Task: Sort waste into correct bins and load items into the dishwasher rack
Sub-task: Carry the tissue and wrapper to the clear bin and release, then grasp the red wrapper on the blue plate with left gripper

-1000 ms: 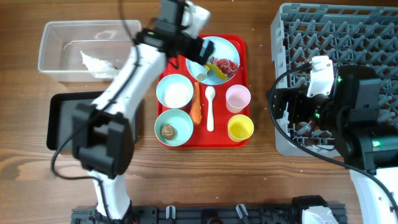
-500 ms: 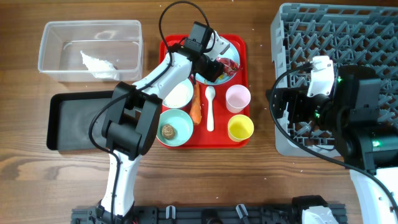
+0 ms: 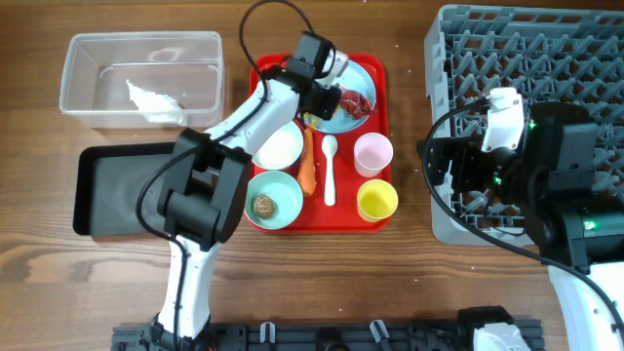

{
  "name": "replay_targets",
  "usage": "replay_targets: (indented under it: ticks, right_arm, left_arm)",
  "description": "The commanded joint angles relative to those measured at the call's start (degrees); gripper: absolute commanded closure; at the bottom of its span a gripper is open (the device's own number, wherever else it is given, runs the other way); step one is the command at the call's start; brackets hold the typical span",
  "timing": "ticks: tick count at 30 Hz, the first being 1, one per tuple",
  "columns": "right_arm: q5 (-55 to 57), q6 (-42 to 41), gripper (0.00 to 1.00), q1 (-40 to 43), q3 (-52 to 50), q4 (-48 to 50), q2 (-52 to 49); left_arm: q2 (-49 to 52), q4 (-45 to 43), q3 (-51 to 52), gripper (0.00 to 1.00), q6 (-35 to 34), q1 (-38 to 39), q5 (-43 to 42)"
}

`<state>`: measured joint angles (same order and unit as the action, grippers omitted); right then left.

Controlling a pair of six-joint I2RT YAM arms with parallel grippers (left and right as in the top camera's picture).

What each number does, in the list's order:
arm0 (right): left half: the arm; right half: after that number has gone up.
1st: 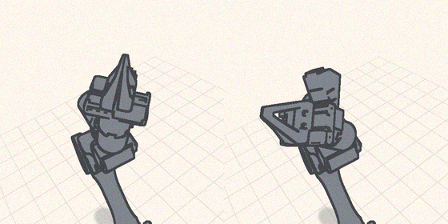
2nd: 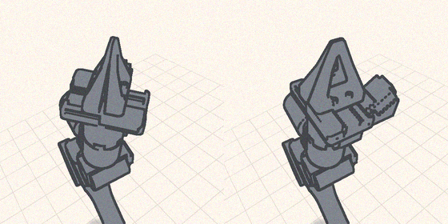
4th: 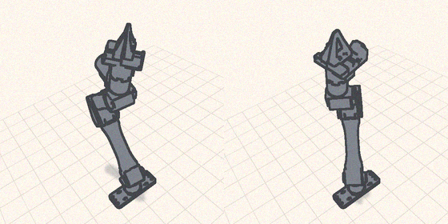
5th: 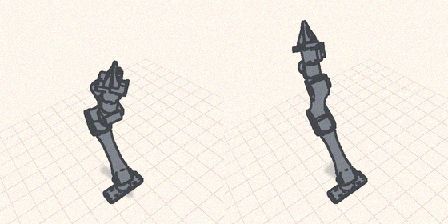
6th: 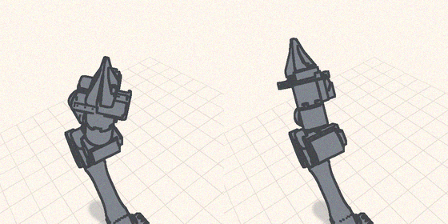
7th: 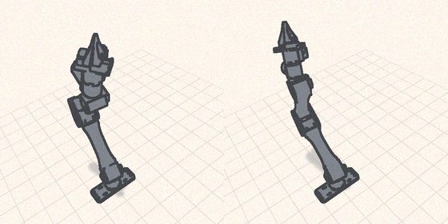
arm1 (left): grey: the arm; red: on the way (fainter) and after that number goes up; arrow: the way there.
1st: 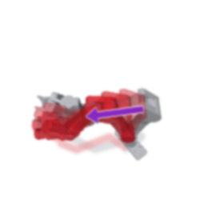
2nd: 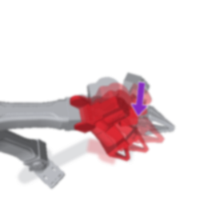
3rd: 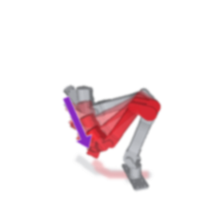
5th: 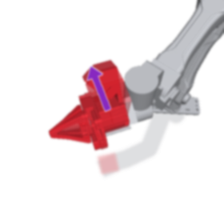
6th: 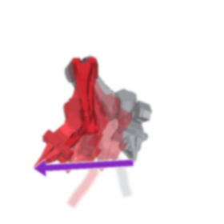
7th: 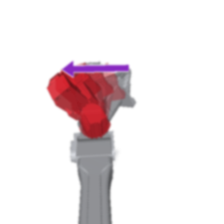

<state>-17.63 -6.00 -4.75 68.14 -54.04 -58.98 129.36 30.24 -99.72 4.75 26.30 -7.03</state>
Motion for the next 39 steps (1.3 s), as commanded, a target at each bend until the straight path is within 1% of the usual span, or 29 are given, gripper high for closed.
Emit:
replay_targets:
  ticks: [1,3,6,9,11,13,14,15,16,17,24,27,32,34,35,37,39]
  right_arm:
    - [-0.9,-0.6,0.0,-0.2,0.9,0.0,-0.2]
    - [-0.9,-0.6,0.0,-0.2,0.9,0.0,-0.2]
    - [-0.9,-0.6,0.0,-0.2,0.9,0.0,-0.2]
    - [-0.9,-0.6,0.0,-0.2,0.9,0.0,-0.2]
    - [-0.9,-0.6,0.0,-0.2,0.9,0.0,-0.2]
    - [-0.9,-0.6,0.0,-0.2,0.9,0.0,-0.2]
    - [-0.9,-0.6,0.0,-0.2,0.9,-0.1,-0.2]
    - [-0.9,-0.6,0.0,-0.2,0.9,-0.1,-0.2]
    - [-0.9,-0.6,0.0,-0.2,0.9,-0.1,-0.2]
    - [-0.9,-0.6,0.0,-0.2,0.9,-0.1,-0.2]
    - [-0.9,-0.6,0.0,-0.2,0.9,-0.2,-0.2]
    - [-0.9,-0.6,0.0,-0.2,0.9,-0.2,-0.2]
    - [-0.9,-0.6,0.0,-0.2,0.9,-0.2,-0.2]
    - [-0.9,-0.6,0.0,-0.2,0.9,-0.2,-0.2]
    - [-0.9,-0.6,0.0,-0.2,0.9,-0.2,-0.2]
    - [-0.9,-0.6,0.0,-0.2,0.9,-0.4,-0.2]
    - [-0.9,-0.6,0.0,-0.2,0.9,-0.7,-0.2]
  left_arm:
    - [-10.6,1.0,-3.2,0.96,-2.7,-4.1,2.7]
    - [-15.1,1.6,-3.2,0.96,-2.7,-7.4,4.1]
    - [-18.6,3.4,-3.2,0.96,-2.7,-13.0,8.3]
    - [-18.1,6.2,-2.9,0.96,-2.7,-19.6,12.7]
    - [-15.8,7.0,-2.9,0.96,-3.2,-24.6,12.7]
    - [-12.8,6.9,-2.8,0.96,-5.3,-28.4,12.7]
    - [-11.1,6.8,-2.8,0.84,-5.8,-30.2,12.4]
    - [-9.9,6.9,-2.8,0.57,-6.3,-31.3,12.2]
    - [-8.8,6.9,-2.8,0.16,-7.0,-32.1,12.1]
    - [-8.1,6.9,-2.8,0.0,-7.0,-32.6,11.6]
    - [-8.3,5.9,-2.7,0.0,-7.0,-32.5,2.0]
    - [-11.9,5.7,-2.7,0.0,-6.5,-30.5,-1.8]
    - [-18.9,4.2,-2.7,0.0,-6.5,-23.0,-1.9]
    - [-19.0,4.3,-2.7,0.0,-6.2,-19.0,-1.9]
    - [-17.9,4.7,-2.7,0.0,-3.5,-15.4,-1.9]
    - [-16.3,5.2,-2.7,0.0,-2.0,-11.8,-2.0]
    - [-13.1,6.0,-2.6,0.0,1.6,-6.3,-1.9]
